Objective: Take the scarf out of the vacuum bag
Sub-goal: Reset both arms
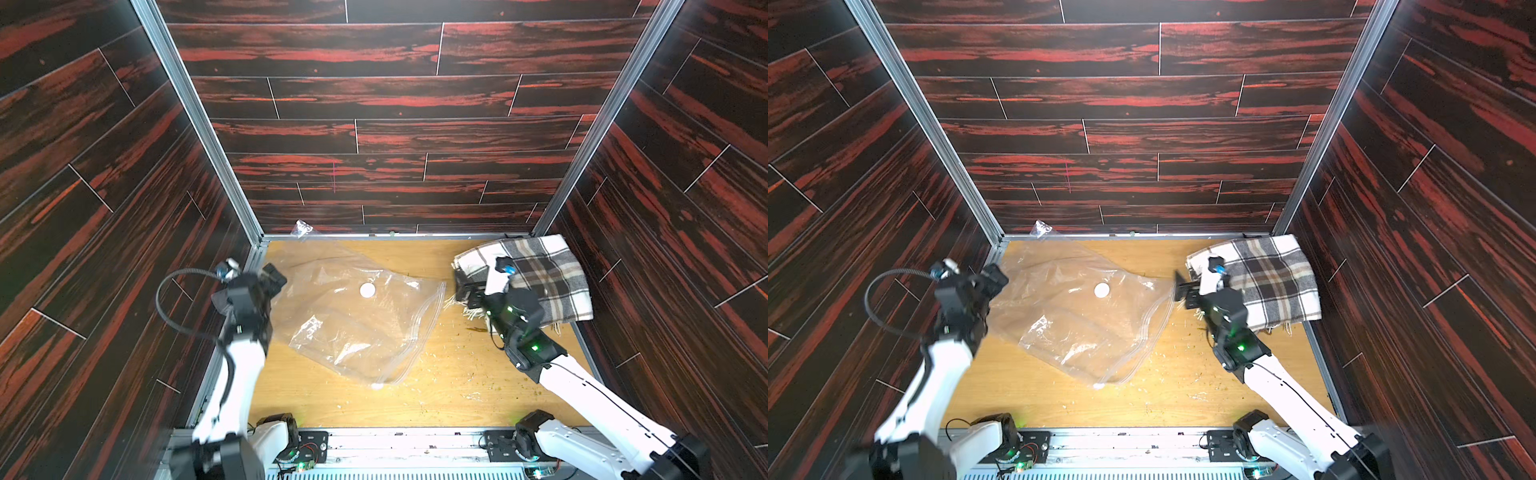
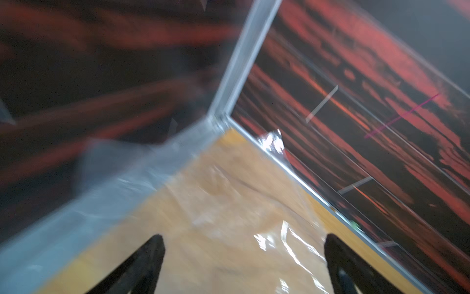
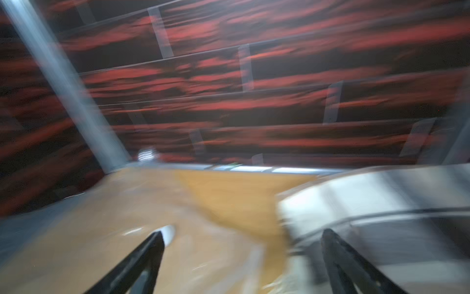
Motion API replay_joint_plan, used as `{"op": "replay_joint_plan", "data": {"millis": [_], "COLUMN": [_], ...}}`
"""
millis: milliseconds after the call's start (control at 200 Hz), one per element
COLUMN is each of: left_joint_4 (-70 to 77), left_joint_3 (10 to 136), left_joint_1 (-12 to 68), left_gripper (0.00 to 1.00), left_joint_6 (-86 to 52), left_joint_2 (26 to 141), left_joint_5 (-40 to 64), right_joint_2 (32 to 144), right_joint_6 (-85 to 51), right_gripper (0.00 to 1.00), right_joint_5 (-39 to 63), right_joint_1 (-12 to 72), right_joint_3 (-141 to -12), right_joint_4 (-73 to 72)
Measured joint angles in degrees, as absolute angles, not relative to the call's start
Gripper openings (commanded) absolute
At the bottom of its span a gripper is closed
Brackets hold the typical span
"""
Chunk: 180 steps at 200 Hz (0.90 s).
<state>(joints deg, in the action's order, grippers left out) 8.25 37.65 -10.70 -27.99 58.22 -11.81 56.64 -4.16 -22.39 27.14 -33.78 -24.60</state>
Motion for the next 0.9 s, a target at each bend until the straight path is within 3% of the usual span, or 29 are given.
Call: {"op": "replay_joint_plan", "data": {"millis": [220, 526, 696, 902], "left_joint_4": [16.4, 38.4, 50.5, 67.6], "left_joint_3": [24.5, 16.4, 12.4, 9.6], "left_joint_1": [-9.3, -5.7, -5.6, -5.5], "left_gripper": [1.0, 1.0, 1.0, 1.0], "left_joint_6": [-22.4, -16.4, -14.7, -11.9], "left_joint_2": [61.6, 69.5, 75.2, 90.4], "left_joint_5": [-16.3, -18.8, -18.7, -14.5], "right_joint_2": [59.2, 61.1, 73.8, 90.1], "right_joint_6": [-4.3, -3.6, -4.1, -4.2], "right_gripper": [0.99, 0.99, 0.98, 0.98], "right_joint_5": [-23.0, -18.2, -11.8, -8.1], "right_joint_1": [9.7, -1.0, -3.6, -3.8], "right_joint_3": [-23.7, -10.6, -7.8, -6.7], "right_joint_4": [-31.0, -47.2, -63.3, -82.2]}}
